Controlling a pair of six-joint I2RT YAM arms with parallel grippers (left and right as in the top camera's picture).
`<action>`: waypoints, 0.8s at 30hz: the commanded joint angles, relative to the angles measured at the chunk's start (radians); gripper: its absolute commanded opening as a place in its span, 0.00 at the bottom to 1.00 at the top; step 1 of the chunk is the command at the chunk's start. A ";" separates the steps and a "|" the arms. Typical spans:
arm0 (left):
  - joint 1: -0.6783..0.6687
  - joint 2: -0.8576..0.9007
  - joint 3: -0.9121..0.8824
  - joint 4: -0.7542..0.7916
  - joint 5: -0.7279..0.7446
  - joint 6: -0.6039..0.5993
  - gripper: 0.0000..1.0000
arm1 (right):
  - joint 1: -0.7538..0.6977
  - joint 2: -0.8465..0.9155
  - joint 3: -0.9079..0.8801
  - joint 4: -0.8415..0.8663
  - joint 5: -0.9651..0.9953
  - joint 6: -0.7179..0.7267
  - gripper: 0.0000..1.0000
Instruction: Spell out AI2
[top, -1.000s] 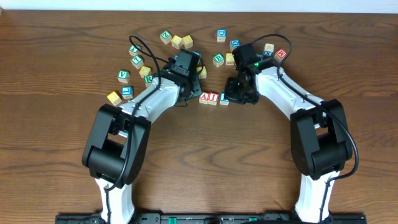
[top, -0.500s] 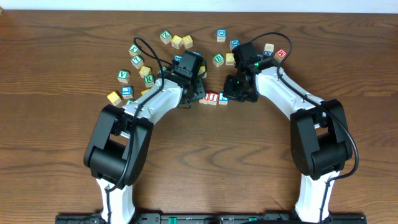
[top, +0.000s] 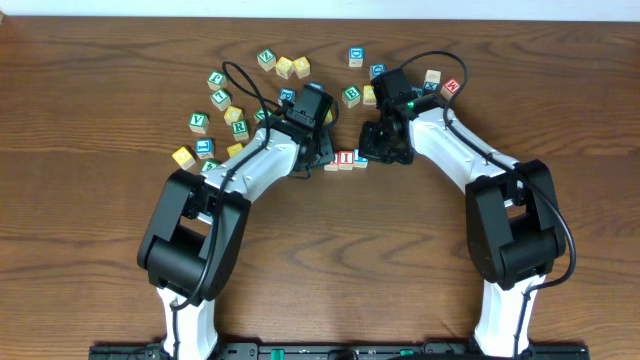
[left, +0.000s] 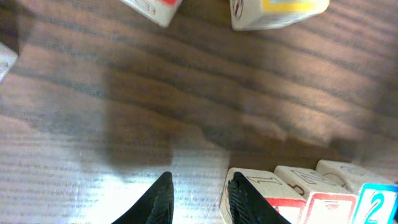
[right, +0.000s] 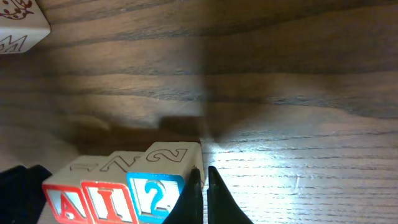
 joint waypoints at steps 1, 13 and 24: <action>-0.017 0.006 -0.006 -0.018 0.031 -0.012 0.30 | 0.018 0.003 -0.007 -0.007 -0.027 -0.037 0.01; -0.015 0.005 -0.006 0.010 -0.008 -0.003 0.31 | 0.014 0.003 0.004 -0.023 0.004 -0.075 0.07; -0.010 0.005 -0.006 0.008 0.006 0.003 0.31 | 0.011 -0.005 0.025 -0.027 0.007 -0.089 0.11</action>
